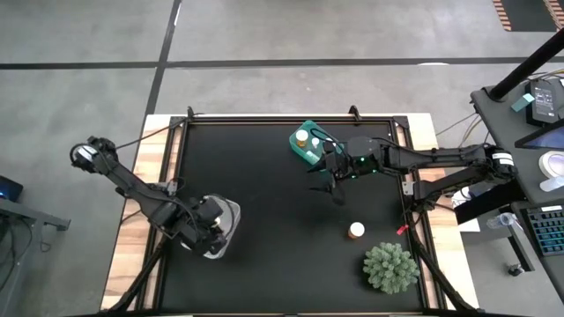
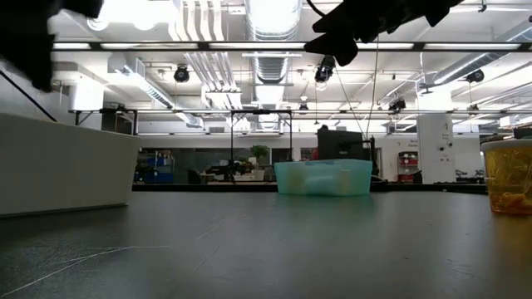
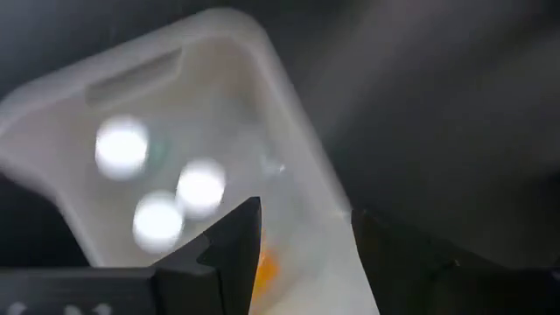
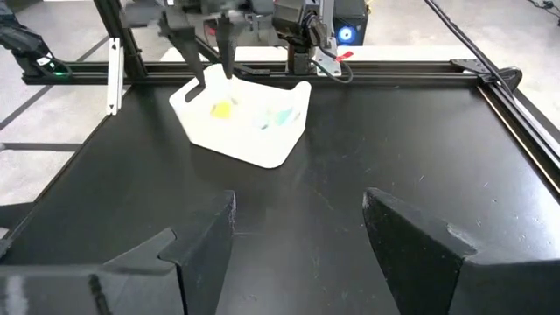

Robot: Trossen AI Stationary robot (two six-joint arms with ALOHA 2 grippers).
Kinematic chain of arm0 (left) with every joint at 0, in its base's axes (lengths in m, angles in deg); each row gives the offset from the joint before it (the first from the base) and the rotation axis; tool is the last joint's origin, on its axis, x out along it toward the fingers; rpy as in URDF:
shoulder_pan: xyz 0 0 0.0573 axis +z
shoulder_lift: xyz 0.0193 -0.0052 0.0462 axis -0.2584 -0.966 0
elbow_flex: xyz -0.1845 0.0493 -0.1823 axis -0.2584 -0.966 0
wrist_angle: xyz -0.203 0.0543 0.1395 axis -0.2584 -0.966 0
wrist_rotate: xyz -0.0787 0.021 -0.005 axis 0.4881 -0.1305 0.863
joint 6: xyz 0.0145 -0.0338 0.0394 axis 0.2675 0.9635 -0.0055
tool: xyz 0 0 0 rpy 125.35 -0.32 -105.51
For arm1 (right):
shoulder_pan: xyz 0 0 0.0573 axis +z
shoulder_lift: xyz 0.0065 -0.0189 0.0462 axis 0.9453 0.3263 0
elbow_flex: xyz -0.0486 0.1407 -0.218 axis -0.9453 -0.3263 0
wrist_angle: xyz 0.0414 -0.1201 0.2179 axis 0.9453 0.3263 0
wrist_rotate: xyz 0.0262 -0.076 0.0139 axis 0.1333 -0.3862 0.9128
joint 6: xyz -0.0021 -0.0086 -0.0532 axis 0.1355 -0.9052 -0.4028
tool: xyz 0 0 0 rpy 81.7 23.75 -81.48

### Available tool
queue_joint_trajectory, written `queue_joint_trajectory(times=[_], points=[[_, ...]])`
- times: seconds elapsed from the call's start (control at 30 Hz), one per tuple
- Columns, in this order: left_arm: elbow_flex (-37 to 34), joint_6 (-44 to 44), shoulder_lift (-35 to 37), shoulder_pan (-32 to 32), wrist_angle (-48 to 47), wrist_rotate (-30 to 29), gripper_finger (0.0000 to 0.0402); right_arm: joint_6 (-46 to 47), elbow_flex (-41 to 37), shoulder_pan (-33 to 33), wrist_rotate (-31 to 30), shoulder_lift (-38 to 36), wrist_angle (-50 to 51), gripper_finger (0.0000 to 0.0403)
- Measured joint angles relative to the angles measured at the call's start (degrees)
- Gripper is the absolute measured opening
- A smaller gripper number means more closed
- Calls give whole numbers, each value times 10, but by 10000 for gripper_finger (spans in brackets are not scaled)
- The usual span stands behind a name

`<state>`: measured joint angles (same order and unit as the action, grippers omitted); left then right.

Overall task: Pick and place medicine bottles into bin by pill shape (circle, oval)
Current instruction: Put the orange capsule bottle into the blue bin

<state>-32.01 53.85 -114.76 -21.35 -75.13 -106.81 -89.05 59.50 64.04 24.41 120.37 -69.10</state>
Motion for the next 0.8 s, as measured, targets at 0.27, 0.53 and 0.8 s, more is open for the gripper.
queue_joint_trajectory(times=[0.27,0.53,0.8], points=[[41,-243,0,46,153,-102,164,1,0,0,0,0,1,246],[22,-454,0,110,284,-101,164,32,0,0,0,-1,42,240],[18,-688,0,168,356,-97,164,190,49,0,0,-22,304,238]])
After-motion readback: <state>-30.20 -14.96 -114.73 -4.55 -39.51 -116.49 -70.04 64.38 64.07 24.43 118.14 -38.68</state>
